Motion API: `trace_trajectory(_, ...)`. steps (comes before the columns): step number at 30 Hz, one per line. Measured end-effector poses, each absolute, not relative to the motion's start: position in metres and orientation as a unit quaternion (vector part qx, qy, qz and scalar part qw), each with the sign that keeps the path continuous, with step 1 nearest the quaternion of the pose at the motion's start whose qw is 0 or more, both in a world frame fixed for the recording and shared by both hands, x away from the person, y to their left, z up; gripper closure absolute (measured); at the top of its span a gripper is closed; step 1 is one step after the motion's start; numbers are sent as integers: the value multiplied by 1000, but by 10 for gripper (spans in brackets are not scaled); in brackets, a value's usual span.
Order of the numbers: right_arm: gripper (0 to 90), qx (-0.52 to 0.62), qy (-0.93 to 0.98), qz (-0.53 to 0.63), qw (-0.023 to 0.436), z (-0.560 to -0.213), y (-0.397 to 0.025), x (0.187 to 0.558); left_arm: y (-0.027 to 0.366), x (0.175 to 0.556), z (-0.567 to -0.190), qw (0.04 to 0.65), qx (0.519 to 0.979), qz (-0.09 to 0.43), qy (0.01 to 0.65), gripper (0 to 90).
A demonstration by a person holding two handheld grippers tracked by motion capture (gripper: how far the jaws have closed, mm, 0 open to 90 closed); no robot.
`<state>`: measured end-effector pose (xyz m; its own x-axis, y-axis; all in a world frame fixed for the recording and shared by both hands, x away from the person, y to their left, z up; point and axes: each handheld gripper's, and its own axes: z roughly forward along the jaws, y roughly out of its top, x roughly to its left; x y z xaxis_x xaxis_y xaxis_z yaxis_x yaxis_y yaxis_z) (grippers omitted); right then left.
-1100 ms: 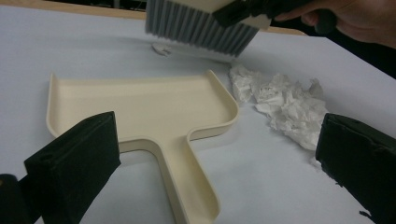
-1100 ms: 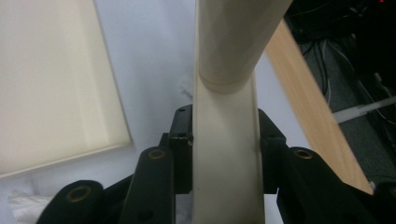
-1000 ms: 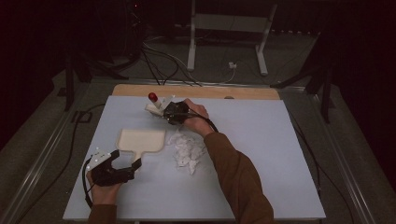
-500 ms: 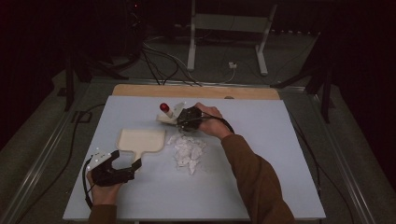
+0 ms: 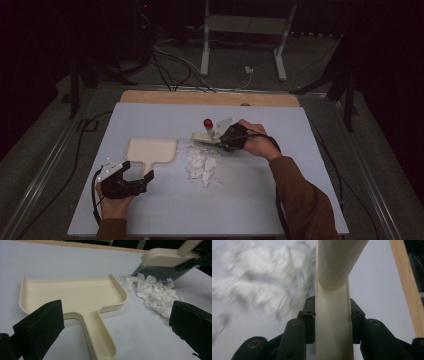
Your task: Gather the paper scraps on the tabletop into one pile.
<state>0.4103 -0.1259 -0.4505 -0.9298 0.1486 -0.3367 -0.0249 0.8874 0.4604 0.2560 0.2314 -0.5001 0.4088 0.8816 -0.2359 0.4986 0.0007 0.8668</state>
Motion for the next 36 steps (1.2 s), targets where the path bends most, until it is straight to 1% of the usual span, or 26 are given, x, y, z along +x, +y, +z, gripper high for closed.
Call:
trace_trajectory(6, 678, 10, 958, 225, 178, -445, -149, 387, 229, 257, -501, 492, 681, 193, 507, 5)
trace_trajectory(9, 678, 4, 956, 228, 182, -439, -157, 379, 228, 257, -501, 491, 682, 192, 507, 5)
trace_trajectory(12, 678, 22, 948, 252, 190, -431, -164, 380, 227, 257, -501, 491, 682, 191, 507, 5)
trace_trajectory(17, 677, 59, 932, 304, 189, -421, -167, 390, 227, 258, -501, 491, 683, 191, 506, 5)
trace_trajectory(20, 677, 75, 926, 310, 201, -423, -160, 397, 227, 258, -501, 491, 683, 191, 506, 6)
trace_trajectory(25, 678, 89, 926, 293, 220, -434, -136, 412, 228, 258, -501, 493, 681, 190, 507, 5)
trace_trajectory(33, 678, 101, 928, 285, 216, -454, -105, 429, 230, 258, -501, 494, 680, 189, 507, 5)
trace_trajectory(36, 678, 97, 931, 286, 206, -460, -99, 431, 230, 258, -501, 495, 680, 189, 507, 5)
